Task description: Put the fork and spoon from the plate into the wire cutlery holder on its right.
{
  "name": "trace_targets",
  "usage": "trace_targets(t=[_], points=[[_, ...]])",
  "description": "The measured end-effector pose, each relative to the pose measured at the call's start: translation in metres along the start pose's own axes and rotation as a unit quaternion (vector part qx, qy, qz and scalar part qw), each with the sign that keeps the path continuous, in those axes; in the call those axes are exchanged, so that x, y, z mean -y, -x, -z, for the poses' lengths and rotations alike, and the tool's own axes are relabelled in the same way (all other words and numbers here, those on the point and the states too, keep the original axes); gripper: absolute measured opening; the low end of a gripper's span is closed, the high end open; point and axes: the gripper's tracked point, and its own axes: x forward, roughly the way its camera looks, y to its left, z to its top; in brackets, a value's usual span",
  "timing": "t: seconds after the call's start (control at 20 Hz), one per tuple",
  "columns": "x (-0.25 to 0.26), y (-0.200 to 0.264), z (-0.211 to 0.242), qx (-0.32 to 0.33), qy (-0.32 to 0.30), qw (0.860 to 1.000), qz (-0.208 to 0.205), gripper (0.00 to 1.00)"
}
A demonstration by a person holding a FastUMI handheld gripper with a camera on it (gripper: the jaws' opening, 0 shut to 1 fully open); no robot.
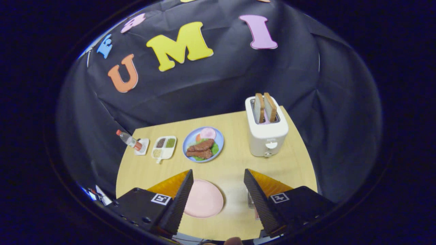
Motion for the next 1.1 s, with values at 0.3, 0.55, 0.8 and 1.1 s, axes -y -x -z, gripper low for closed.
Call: trace_targets(t=[0.3,0.55,0.8,1.1], points=[[-0.011,0.052,-0.006,0.182,0.04,0.983,0.006,0.9],[-0.006,0.108,-0.002,0.316,0.062,0.947,0.019,0.89],[0.012,0.138,0.009,0.351,0.056,0.934,0.037,0.89],[0.014,0.142,0.013,0.357,0.066,0.931,0.04,0.89]])
